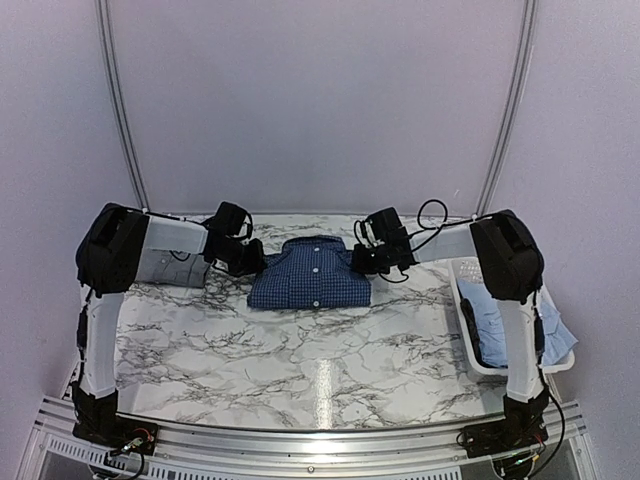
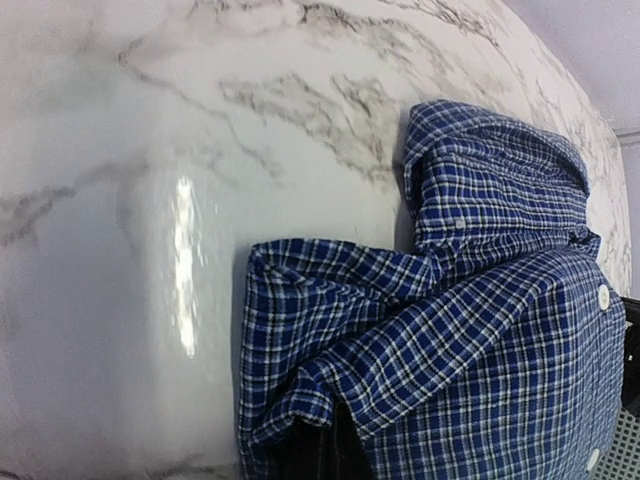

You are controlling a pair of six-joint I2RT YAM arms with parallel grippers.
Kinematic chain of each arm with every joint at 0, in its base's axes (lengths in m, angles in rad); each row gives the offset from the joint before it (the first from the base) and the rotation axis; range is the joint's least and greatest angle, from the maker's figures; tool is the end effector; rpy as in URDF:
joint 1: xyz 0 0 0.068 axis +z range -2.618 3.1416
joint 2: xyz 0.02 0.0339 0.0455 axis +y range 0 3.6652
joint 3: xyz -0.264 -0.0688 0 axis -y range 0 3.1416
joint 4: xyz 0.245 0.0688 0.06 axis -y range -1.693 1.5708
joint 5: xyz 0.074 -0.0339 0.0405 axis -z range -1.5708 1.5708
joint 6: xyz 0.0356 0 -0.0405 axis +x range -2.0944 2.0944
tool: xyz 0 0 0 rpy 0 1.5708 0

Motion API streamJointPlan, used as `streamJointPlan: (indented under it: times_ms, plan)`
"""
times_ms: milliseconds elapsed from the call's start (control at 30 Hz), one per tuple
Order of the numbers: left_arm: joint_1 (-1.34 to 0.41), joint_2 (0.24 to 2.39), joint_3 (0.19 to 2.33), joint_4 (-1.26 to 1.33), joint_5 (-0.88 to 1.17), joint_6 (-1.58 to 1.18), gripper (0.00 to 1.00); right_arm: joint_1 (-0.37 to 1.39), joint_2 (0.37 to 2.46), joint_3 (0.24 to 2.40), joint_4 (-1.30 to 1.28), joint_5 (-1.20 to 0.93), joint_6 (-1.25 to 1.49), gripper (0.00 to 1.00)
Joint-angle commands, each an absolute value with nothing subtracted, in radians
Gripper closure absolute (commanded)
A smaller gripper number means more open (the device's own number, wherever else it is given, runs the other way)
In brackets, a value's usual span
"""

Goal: Fold and stack the long sleeve shirts
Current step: Fold the 2/3-rectangle-folded shirt at the center of the board.

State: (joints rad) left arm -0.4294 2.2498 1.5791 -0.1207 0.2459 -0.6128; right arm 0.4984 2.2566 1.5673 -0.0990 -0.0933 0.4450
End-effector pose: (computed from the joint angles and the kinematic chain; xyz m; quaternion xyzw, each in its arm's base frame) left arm 0.4431 -0.2124 0.1365 -0.0377 0.9185 -0.2861 0.2705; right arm 0.4302 0.2379 0.1307 -0.0424 0.9226 0.2115 0.3197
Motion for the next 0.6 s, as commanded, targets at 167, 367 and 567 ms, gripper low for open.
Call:
streamJointPlan:
  times_ms: [167,367,567]
  plan:
    - [-0.530,1.829,0.983,0.112,0.227,-0.726,1.00,0.651,1.876,1.029,0.035,-0.070,0.580,1.00]
    - [-0.561,1.580,0.794,0.106,0.173,-0.733,1.00,0.676,1.663,0.902,-0.020,-0.007,0.598,1.00]
    - [-0.557,1.488,0.827,0.046,0.126,-0.695,1.00,0.663,1.604,0.982,-0.110,0.044,0.547,1.00]
